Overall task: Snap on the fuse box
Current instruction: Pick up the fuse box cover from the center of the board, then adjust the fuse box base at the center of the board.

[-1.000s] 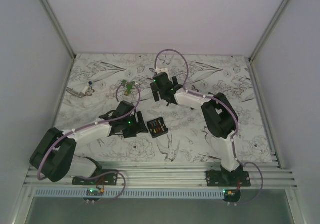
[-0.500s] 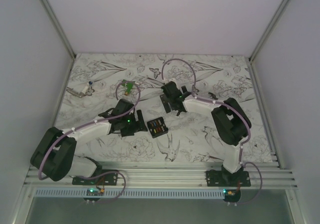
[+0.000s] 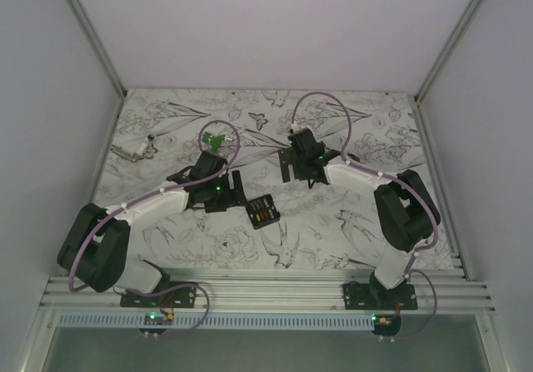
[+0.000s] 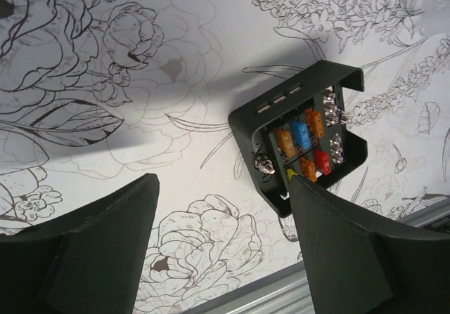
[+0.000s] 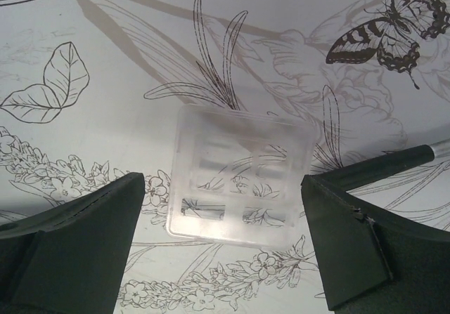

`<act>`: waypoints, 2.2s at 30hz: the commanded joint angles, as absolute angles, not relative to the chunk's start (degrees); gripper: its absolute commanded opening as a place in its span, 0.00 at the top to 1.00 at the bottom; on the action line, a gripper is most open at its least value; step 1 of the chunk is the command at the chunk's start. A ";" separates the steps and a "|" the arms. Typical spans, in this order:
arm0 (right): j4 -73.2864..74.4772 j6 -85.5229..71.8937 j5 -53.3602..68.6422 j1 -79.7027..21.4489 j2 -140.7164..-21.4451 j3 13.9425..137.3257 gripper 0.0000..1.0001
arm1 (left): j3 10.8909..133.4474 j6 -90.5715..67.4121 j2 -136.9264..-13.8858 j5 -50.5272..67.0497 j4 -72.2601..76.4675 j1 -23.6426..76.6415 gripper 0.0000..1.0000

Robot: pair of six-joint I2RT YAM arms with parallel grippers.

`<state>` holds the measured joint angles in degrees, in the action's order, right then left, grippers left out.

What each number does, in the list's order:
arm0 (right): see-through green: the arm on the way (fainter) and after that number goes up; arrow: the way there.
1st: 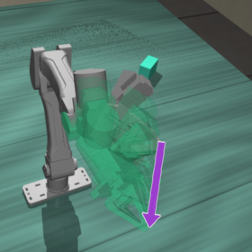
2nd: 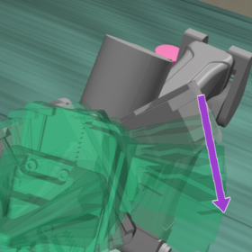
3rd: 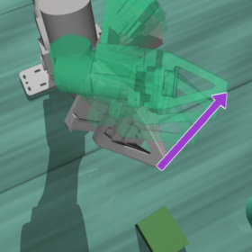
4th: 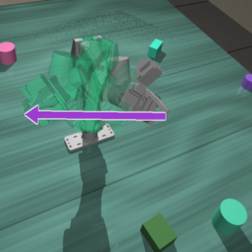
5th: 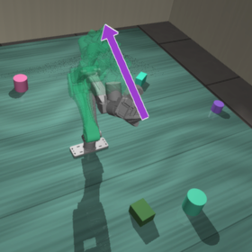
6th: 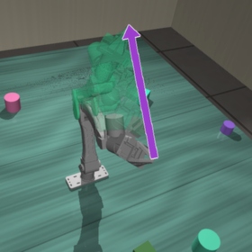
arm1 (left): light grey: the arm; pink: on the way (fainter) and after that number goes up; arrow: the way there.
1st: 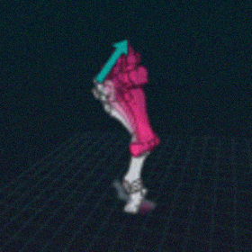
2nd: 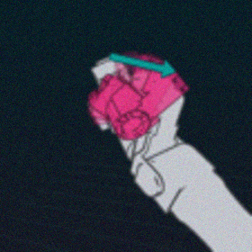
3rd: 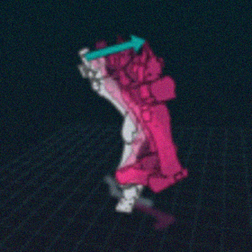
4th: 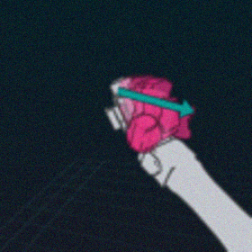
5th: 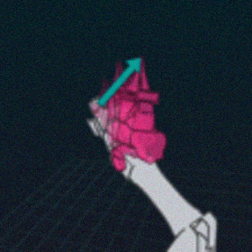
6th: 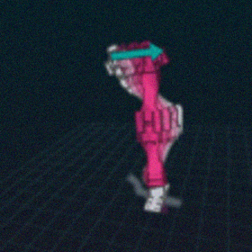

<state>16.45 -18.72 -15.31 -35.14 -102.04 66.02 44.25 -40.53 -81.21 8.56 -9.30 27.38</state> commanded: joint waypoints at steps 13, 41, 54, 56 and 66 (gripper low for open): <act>12.76 -21.08 -6.92 -30.32 -103.15 64.46 0.00 | 42.77 -39.45 -80.94 11.40 -12.42 26.98 0.21; 22.44 -22.11 -16.65 -34.75 -107.99 69.43 0.05 | 43.13 -42.01 -78.12 4.19 -15.75 34.05 0.15; 20.75 -22.01 -18.54 -34.62 -95.42 61.04 0.14 | 57.06 -39.68 -86.44 -16.36 -25.25 48.87 0.00; 20.68 -22.24 -19.49 -34.12 -92.80 58.97 0.12 | 60.03 -39.03 -89.46 -16.77 -25.48 49.15 0.00; 19.30 -23.51 -20.56 -31.92 -81.22 49.25 0.09 | 71.94 -34.12 -99.10 -19.80 -25.55 43.16 0.05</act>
